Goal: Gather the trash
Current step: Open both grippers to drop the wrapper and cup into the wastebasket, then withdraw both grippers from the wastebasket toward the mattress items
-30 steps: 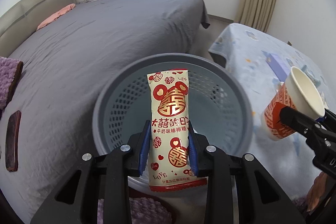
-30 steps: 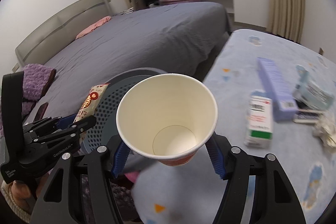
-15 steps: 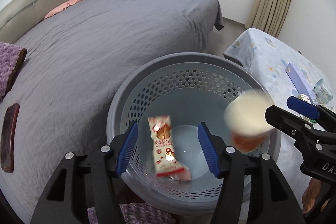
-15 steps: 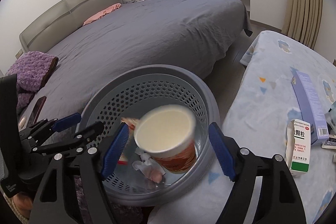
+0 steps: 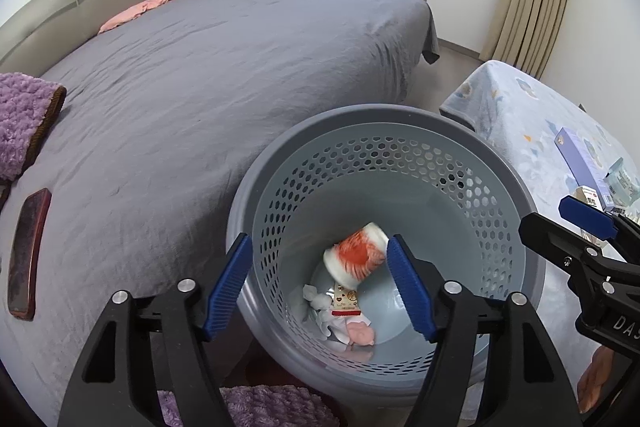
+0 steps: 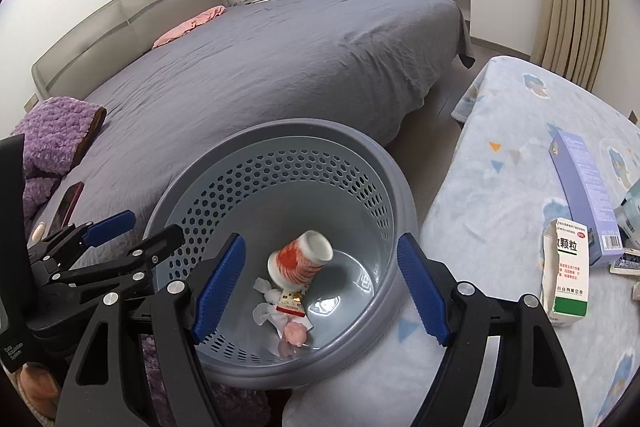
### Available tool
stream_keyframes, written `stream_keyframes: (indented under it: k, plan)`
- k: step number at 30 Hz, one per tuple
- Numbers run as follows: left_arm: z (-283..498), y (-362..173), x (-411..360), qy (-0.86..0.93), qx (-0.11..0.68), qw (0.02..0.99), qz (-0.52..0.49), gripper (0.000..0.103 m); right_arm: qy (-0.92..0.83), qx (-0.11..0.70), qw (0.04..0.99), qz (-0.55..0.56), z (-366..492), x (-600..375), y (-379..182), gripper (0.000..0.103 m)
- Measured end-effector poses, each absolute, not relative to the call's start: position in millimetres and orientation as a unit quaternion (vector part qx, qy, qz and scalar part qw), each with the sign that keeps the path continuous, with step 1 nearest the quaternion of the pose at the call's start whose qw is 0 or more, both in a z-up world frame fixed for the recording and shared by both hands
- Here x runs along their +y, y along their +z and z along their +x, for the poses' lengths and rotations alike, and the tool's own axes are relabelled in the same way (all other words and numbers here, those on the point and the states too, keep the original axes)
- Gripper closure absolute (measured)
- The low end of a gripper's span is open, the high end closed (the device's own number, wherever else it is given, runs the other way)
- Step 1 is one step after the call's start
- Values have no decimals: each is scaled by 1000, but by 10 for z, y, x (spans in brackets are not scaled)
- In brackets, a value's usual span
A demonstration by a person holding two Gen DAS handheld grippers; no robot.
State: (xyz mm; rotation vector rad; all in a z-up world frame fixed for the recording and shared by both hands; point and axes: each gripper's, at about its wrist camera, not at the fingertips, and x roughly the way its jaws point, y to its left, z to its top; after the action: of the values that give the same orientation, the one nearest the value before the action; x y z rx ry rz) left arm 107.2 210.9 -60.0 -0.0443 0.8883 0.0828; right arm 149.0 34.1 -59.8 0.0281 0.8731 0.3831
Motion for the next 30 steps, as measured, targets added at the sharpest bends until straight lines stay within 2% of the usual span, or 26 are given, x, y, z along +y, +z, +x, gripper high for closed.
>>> stream_keyframes:
  k: [30]
  plan:
    - [760, -337, 2006, 50, 412, 910, -12, 26, 162, 403, 900, 21, 1114, 178, -356, 28]
